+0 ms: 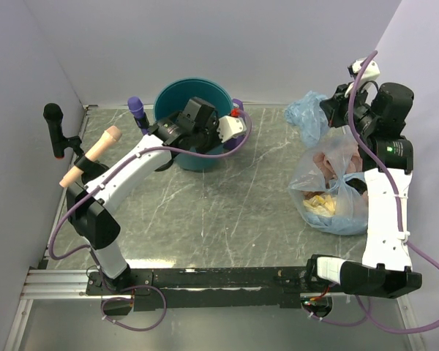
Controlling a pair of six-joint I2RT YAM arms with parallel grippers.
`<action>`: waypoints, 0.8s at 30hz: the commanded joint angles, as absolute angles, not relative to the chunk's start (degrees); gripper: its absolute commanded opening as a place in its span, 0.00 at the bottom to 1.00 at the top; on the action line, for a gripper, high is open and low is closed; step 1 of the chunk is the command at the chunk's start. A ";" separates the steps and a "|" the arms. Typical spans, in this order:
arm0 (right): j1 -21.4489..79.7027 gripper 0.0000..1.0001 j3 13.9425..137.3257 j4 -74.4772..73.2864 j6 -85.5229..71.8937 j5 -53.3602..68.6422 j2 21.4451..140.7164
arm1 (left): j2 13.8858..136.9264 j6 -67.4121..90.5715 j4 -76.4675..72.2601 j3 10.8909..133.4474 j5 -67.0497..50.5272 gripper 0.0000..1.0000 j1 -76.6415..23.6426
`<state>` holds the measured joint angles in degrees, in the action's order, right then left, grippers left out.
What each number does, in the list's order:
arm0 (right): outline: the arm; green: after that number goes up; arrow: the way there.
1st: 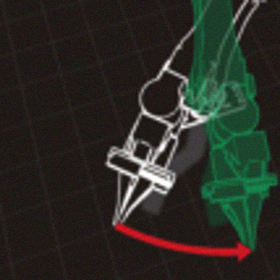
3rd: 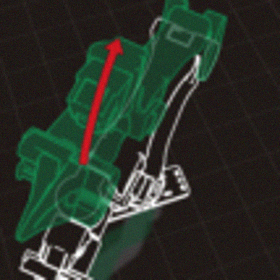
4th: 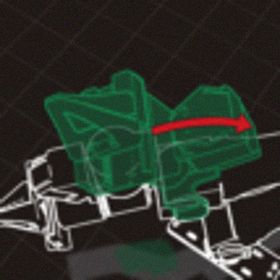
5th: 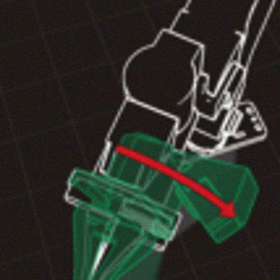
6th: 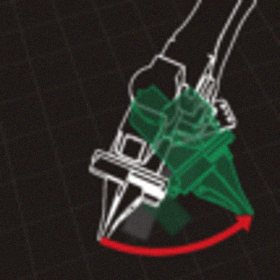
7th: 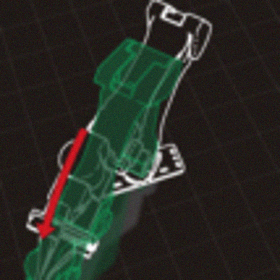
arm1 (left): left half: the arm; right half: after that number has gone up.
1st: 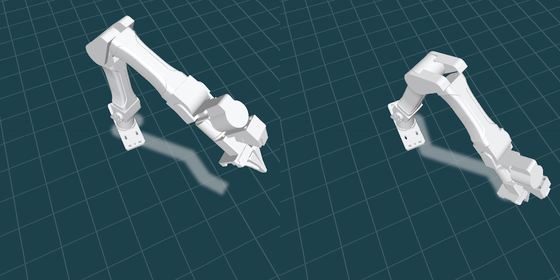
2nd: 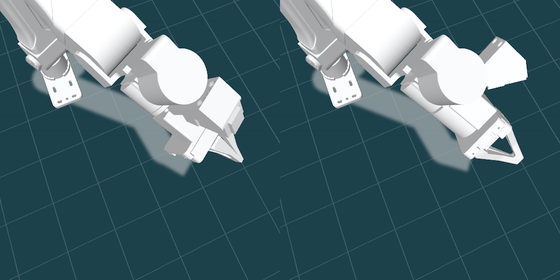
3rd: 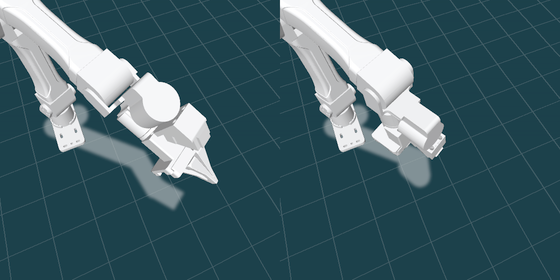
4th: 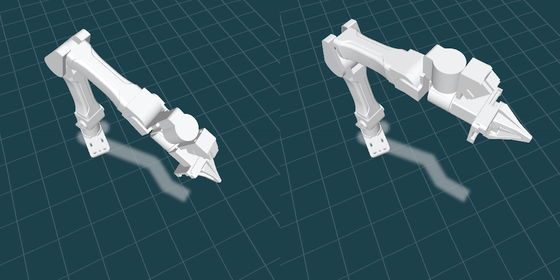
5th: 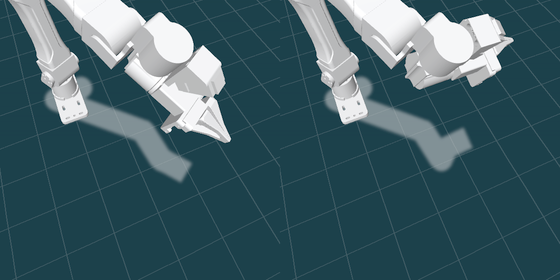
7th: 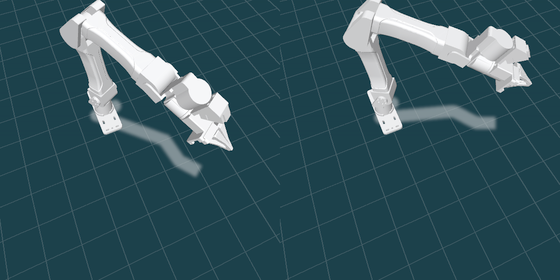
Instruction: Put the trash bags into the trash bin
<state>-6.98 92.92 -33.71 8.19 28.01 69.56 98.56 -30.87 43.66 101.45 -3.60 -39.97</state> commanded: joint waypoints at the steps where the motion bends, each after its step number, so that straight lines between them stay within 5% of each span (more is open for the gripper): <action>1: -6.77 0.00 93.25 -32.96 7.91 28.65 67.85 | 97.65 -30.50 39.47 103.28 -5.45 0.02 -40.08; 8: -6.77 0.00 92.81 -33.22 7.03 29.88 67.59 | 97.12 -29.36 37.71 101.08 -5.28 0.05 -40.08; 10: -6.77 0.00 92.55 -33.14 6.77 30.23 67.59 | 97.03 -29.09 37.44 100.55 -5.01 0.16 -40.08; 15: -6.68 0.00 92.20 -33.40 5.54 33.04 67.76 | 97.12 -27.52 37.44 102.12 -3.96 0.62 -39.99; 24: -3.09 0.00 93.86 -32.43 0.10 39.83 68.20 | 88.53 -23.82 28.68 105.14 -4.30 0.85 -42.18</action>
